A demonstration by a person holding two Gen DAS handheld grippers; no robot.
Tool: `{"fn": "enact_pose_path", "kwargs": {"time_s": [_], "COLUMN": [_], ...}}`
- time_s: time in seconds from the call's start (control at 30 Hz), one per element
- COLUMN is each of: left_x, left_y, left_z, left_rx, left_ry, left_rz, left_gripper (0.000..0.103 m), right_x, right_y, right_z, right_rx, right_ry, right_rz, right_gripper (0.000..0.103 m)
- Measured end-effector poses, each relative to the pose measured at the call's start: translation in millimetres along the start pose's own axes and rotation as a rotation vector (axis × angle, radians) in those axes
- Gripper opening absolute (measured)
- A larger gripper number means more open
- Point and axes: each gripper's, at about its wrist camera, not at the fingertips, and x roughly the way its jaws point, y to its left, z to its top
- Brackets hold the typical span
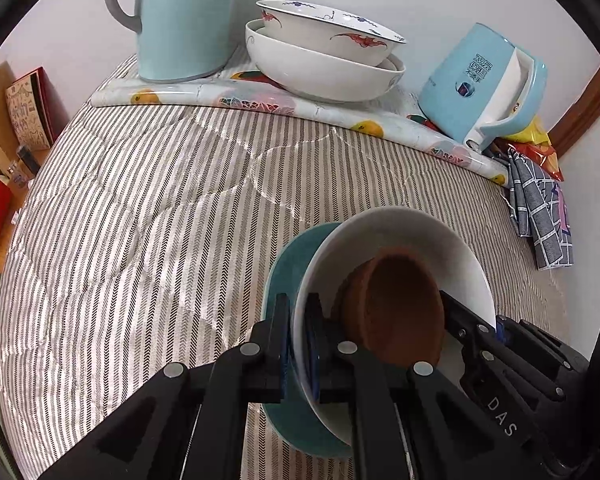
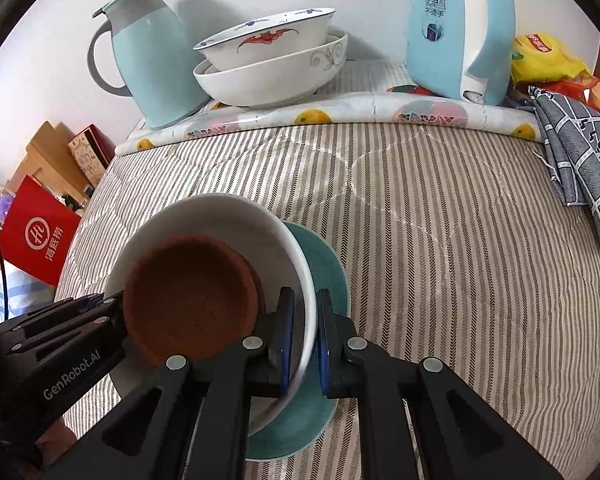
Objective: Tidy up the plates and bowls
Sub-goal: 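Lower the white bowl onto the light-blue plate stack with the left gripper, then open the left gripper and pull both grippers back from the stack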
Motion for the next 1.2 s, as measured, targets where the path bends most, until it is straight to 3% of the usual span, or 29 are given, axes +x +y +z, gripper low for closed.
{"fn": "enact_pose_path", "kwargs": {"time_s": [0.53, 0.67, 0.73, 1.1, 1.2], "left_x": [-4, -15, -21, -75, -92], "left_y": [3, 3, 4, -5, -15], "left_z": [-4, -7, -9, -31, -40], "left_rx": [-0.008, -0.001, -0.006, 0.012, 0.035], "left_ry": [0.021, 0.004, -0.013, -0.099, -0.124], "left_rz": [-0.018, -0.019, 0.002, -0.012, -0.017], "left_gripper": [0.014, 0.019, 0.027, 0.028, 0.038], "right_x": [-16, -24, -29, -75, -97], "right_y": [-4, -3, -3, 9, 9], "right_z": [-3, -5, -7, -37, -48], "right_rx": [-0.017, -0.026, -0.025, -0.066, -0.065], "right_ry": [-0.036, -0.047, -0.052, -0.105, -0.138], "right_rz": [0.006, -0.017, -0.014, -0.058, -0.084], "right_gripper": [0.02, 0.022, 0.023, 0.04, 0.045]}}
